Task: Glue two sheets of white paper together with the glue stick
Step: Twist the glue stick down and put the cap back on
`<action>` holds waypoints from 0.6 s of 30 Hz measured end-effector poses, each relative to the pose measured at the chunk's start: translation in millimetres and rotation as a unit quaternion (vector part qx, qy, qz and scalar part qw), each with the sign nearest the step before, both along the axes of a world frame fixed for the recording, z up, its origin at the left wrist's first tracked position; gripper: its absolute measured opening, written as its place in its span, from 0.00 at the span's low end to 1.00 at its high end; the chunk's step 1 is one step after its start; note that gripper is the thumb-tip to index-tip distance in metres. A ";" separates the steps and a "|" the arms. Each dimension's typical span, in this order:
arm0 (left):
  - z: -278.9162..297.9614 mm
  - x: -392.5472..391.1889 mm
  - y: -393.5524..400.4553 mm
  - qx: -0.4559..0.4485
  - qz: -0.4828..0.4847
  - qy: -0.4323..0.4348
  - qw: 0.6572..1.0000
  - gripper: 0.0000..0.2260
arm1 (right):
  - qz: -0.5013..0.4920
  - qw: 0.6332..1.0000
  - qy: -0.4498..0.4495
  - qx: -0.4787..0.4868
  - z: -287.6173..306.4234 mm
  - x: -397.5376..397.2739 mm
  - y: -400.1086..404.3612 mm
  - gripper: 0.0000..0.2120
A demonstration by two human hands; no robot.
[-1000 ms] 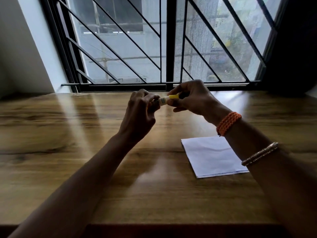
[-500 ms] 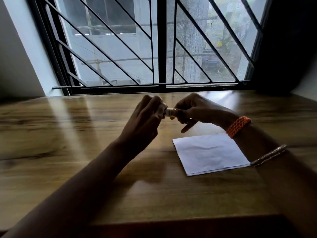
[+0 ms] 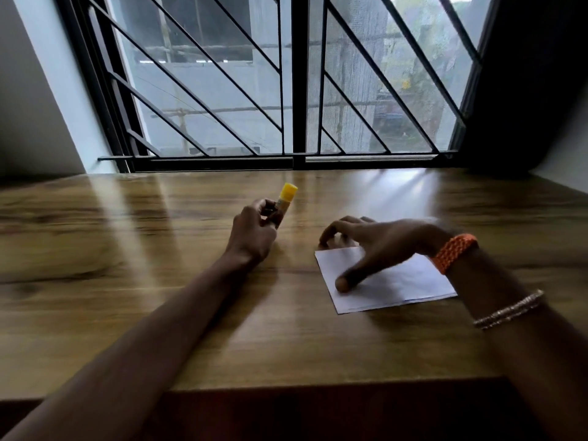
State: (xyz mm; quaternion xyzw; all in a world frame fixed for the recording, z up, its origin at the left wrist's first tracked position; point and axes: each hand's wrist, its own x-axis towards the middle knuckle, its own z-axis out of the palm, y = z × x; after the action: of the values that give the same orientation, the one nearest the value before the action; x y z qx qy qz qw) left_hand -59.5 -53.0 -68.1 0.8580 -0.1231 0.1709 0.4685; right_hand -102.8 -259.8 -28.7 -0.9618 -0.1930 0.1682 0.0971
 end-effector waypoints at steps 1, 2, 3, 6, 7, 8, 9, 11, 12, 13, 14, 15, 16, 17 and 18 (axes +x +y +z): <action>0.0 -1.2 -0.8 0.003 -0.009 0.005 1.000 0.09 | 0.001 1.000 -0.005 0.001 -2.5 -2.9 0.0 0.41; -0.3 -2.3 -1.8 0.004 -0.018 0.010 1.000 0.08 | 0.001 1.000 -0.016 0.009 -3.9 -4.9 0.4 0.40; -0.5 -3.5 -2.8 0.006 -0.027 0.014 1.000 0.09 | 0.001 0.999 -0.029 0.016 -4.1 -6.4 1.1 0.39; 0.5 -5.5 -5.3 0.006 -0.034 0.016 0.999 0.09 | -0.008 0.999 -0.025 0.031 -3.1 -7.7 2.6 0.39; 0.9 -5.9 -5.7 0.003 -0.032 0.013 0.999 0.09 | -0.015 0.999 -0.010 0.036 -2.4 -7.6 3.1 0.39; 1.1 -6.2 -5.9 0.000 -0.030 0.011 0.999 0.09 | -0.023 0.999 0.001 0.038 -1.3 -6.9 3.7 0.39; 1.7 -6.4 -6.2 -0.003 -0.030 0.012 0.999 0.10 | -0.029 0.999 0.004 0.034 0.2 -5.9 4.4 0.38; 2.0 -6.5 -6.7 -0.007 -0.032 0.017 0.999 0.09 | -0.034 0.999 -0.004 0.020 3.5 -3.0 5.8 0.33; 2.1 -6.1 -6.7 -0.011 -0.032 0.017 0.999 0.09 | -0.033 0.999 -0.007 0.017 5.4 -1.4 6.6 0.29; 2.0 -5.7 -6.6 -0.017 -0.030 0.017 0.999 0.08 | -0.028 0.999 -0.007 0.018 6.8 0.1 6.8 0.23; 1.8 -5.1 -6.1 -0.025 -0.028 0.016 0.999 0.08 | -0.021 0.999 -0.002 0.027 8.1 2.0 6.9 0.18; 1.4 -4.0 -5.5 -0.034 -0.026 0.016 0.999 0.08 | -0.016 0.999 0.008 0.047 9.2 3.9 6.7 0.14; 1.0 -2.8 -4.6 -0.046 -0.022 0.016 0.999 0.08 | -0.017 0.997 0.019 0.077 10.1 6.2 6.4 0.11; 1.1 -1.1 -3.8 -0.063 -0.015 0.016 0.998 0.07 | -0.024 0.993 0.022 0.110 11.8 9.5 6.2 0.09; 1.1 0.8 -2.9 -0.084 -0.006 0.017 0.996 0.07 | -0.037 0.989 0.014 0.145 13.8 14.0 5.9 0.08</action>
State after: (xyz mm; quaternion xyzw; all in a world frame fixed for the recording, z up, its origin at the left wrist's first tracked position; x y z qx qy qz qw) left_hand -58.8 -55.9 -67.0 0.8179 -0.1056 0.1630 0.5416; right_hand -88.9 -253.9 -15.0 -0.9415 -0.1781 0.1485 0.2446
